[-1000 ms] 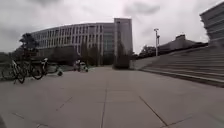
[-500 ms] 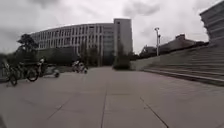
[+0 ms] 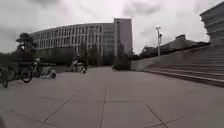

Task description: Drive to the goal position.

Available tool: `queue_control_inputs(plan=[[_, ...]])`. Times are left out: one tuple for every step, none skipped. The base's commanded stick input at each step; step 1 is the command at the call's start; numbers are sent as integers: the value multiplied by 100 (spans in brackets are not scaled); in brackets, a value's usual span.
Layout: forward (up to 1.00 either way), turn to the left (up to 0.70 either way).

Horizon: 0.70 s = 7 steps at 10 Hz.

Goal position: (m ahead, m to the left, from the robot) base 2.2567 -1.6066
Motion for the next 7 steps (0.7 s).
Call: queue_control_inputs(plan=[[70,0],[70,0],[70,0],[70,0],[70,0],[70,0],[70,0]])
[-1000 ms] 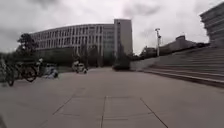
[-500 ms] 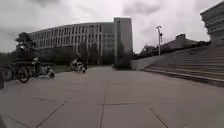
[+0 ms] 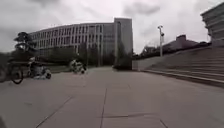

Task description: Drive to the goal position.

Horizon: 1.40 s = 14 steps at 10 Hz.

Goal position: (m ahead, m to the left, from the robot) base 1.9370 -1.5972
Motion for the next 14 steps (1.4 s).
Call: queue_control_inputs(plan=[[70,0],[70,0],[70,0],[70,0],[70,0],[70,0],[70,0],[70,0],[70,0],[70,0],[70,0],[70,0],[70,0],[70,0]])
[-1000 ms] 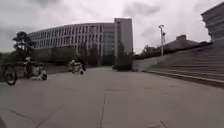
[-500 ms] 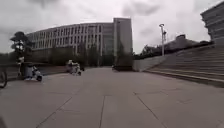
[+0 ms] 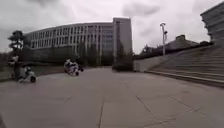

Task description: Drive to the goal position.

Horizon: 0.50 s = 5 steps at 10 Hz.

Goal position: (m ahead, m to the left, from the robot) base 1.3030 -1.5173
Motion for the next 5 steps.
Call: queue_control_inputs(plan=[[70,0],[70,1],[70,1],[70,1],[70,1]])
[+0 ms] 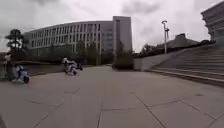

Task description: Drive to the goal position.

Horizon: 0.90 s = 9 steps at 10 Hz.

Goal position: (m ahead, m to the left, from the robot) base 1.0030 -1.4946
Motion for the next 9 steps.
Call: queue_control_inputs(plan=[[70,1],[70,1],[70,1],[70,1],[70,1],[70,1],[70,1],[70,2],[70,2]])
